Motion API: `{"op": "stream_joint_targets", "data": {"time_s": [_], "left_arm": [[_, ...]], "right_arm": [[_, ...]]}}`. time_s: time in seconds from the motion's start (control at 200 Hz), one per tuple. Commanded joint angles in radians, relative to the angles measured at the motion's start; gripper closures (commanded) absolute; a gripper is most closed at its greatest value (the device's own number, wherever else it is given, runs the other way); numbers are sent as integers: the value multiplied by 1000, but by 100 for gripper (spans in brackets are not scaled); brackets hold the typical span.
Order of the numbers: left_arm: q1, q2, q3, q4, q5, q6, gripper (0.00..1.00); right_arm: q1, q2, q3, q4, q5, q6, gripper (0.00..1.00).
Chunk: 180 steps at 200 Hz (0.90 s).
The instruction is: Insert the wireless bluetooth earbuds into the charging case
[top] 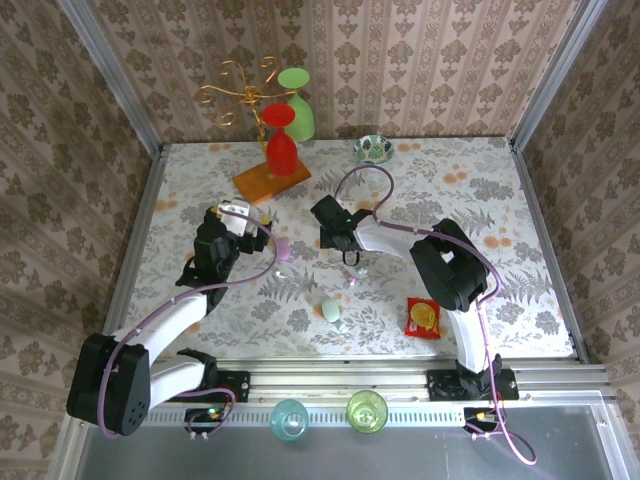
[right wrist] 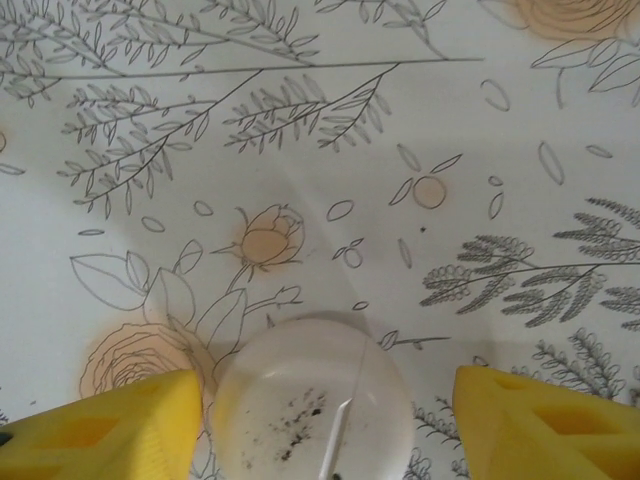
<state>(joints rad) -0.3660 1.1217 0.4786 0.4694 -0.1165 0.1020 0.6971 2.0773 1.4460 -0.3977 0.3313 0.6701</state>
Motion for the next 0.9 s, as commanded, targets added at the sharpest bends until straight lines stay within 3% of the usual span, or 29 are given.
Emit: {"op": "stream_joint_targets", "data": {"time_s": [0.0, 0.21, 0.405, 0.54, 0.75, 0.895], "left_arm": [[-7, 12, 29, -6, -4, 21, 0], [-6, 29, 35, 5, -1, 20, 0], [-6, 31, 26, 12, 8, 15, 0], [-6, 29, 25, 11, 15, 12, 0], [-6, 43, 62, -55, 95, -6, 0], [-5, 85, 152, -201, 193, -70, 0]], "right_arm": [[14, 30, 43, -73, 31, 30, 33], [15, 45, 56, -92, 20, 19, 40], [13, 46, 41, -86, 6, 1, 55], [1, 32, 15, -39, -30, -55, 56], [-42, -55, -104, 155, -242, -347, 61], [-70, -145, -193, 222, -405, -621, 60]]}}
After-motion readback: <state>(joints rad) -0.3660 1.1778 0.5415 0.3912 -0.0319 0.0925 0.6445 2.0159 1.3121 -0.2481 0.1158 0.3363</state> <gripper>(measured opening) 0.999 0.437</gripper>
